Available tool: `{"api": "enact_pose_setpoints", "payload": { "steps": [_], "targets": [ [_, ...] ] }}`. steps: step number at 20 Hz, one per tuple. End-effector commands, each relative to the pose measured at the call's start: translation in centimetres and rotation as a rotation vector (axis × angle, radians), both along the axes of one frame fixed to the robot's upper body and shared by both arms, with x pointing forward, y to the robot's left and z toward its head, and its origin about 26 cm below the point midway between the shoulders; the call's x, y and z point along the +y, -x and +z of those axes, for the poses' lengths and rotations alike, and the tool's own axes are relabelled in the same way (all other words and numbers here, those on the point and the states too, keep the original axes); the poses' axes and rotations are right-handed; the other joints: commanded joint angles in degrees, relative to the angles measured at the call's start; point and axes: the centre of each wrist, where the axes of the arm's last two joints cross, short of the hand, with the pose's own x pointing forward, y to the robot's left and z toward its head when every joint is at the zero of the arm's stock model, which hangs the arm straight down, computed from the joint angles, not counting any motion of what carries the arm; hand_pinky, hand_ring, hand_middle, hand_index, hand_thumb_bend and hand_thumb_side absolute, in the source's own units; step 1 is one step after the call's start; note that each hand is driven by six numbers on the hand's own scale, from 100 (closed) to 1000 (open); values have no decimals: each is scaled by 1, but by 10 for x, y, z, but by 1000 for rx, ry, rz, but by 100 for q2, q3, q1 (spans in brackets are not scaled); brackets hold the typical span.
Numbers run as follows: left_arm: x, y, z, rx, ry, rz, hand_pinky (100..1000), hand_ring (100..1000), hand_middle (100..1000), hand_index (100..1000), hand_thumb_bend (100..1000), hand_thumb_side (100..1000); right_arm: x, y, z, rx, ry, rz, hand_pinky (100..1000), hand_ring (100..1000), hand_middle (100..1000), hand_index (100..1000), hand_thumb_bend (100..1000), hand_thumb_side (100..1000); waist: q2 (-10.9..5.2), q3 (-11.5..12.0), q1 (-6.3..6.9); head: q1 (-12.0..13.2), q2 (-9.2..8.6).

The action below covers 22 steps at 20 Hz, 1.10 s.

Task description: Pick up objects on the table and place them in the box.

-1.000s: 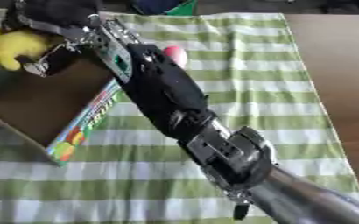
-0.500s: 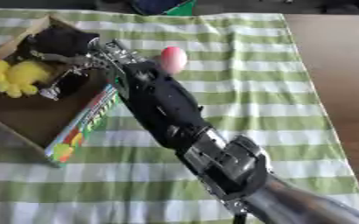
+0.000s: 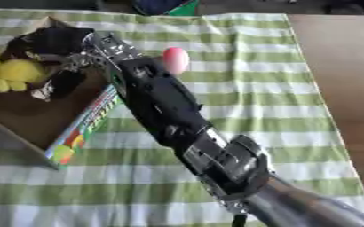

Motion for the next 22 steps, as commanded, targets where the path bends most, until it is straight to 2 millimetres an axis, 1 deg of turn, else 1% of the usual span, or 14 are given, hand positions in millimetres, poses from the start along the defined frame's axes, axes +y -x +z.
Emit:
{"api": "enact_pose_setpoints", "payload": {
  "steps": [1,2,3,4,6,9,10,11,12,13,16,17,18,22],
  "targets": [
    [0,2,9,-26,-15,-3,547,730,663,730,100,972,4,5,26,-60,-6,16,781,877,909,1000,164,714,-159,0,28,-5,-50],
    [0,2,10,-26,-14,-4,547,730,663,730,100,973,3,6,27,-63,3,13,799,907,937,1000,210,726,-164,-2,24,-4,-53],
    [0,2,10,-26,-13,-5,547,730,663,730,100,973,3,6,28,-65,12,10,799,907,937,1000,210,726,-166,-2,21,-3,-56],
    [-1,2,10,-25,-13,-6,547,729,662,730,100,973,4,6,27,-65,35,11,853,969,994,1000,269,748,-171,2,13,-10,-56],
    [-1,2,10,-22,-12,-6,547,728,660,730,100,973,3,4,23,-52,83,17,870,979,1000,1000,278,762,-181,11,4,-27,-60],
    [0,2,9,-19,-10,-5,548,729,661,730,100,972,-1,1,21,-30,107,26,862,964,996,1000,247,750,-186,18,3,-47,-72],
    [0,2,9,-17,-9,-4,548,730,661,730,100,976,-2,1,22,-28,96,29,850,949,979,1000,229,751,-186,11,2,-44,-69],
    [0,2,9,-15,-9,-3,548,731,661,729,100,977,-2,1,23,-29,82,33,847,943,971,1000,198,753,-187,5,2,-40,-66],
    [0,2,9,-14,-9,-3,548,731,661,729,100,976,-2,2,25,-34,61,39,841,938,965,1000,146,790,-191,-4,2,-35,-59],
    [0,2,9,-14,-9,-3,548,731,661,729,100,976,-2,4,29,-43,35,45,840,934,960,1000,145,762,-194,-12,3,-25,-54],
    [1,3,8,-9,-9,2,549,731,661,729,100,978,-4,8,41,-63,-45,62,832,915,940,1000,100,770,-209,-42,4,31,-17],
    [1,3,7,-6,-9,4,549,731,661,729,100,979,-6,10,45,-66,-70,65,830,911,937,1000,100,856,-216,-55,4,57,-3],
    [1,4,6,-2,-9,8,549,731,661,729,100,980,-10,11,51,-69,-95,65,830,908,931,1000,100,785,-224,-77,5,100,11],
    [4,6,4,8,-14,22,549,731,661,729,100,979,-30,14,71,-53,-172,65,833,892,917,1000,100,813,-260,-168,18,304,79]
  ]
}}
